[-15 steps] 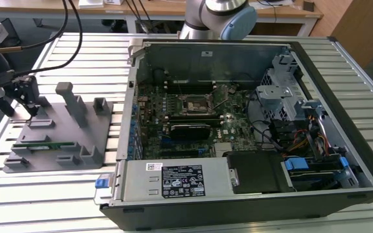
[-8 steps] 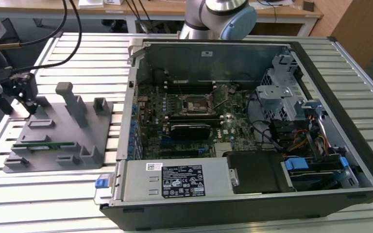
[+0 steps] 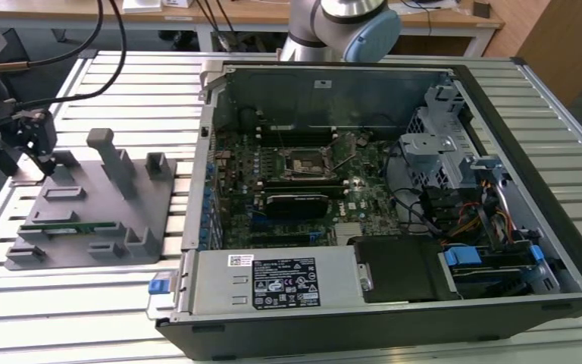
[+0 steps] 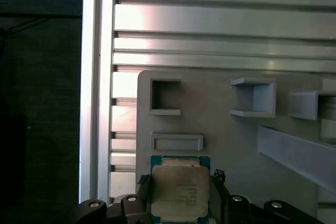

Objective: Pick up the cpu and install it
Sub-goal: 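Pick up the cpu and move it towards the insertion slot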

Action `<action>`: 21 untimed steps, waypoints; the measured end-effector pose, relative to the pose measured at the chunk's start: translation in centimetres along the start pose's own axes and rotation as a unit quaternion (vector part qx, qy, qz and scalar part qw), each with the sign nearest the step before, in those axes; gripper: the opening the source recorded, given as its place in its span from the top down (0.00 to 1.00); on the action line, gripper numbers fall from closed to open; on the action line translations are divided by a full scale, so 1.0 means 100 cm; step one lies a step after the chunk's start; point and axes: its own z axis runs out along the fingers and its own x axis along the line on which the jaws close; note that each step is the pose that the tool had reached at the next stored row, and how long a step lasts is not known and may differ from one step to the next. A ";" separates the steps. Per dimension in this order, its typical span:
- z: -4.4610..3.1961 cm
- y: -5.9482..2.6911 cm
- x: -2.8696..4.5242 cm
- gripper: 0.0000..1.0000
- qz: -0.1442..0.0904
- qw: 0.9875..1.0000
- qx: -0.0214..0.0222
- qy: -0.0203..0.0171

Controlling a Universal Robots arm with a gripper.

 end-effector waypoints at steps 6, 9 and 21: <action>-0.0069 0.0003 -0.0001 0.47 0.000 1.000 0.000 0.000; -0.0092 0.0006 -0.0002 0.47 0.000 1.000 0.000 0.000; -0.0173 0.0013 -0.0003 0.47 0.000 1.000 0.000 0.000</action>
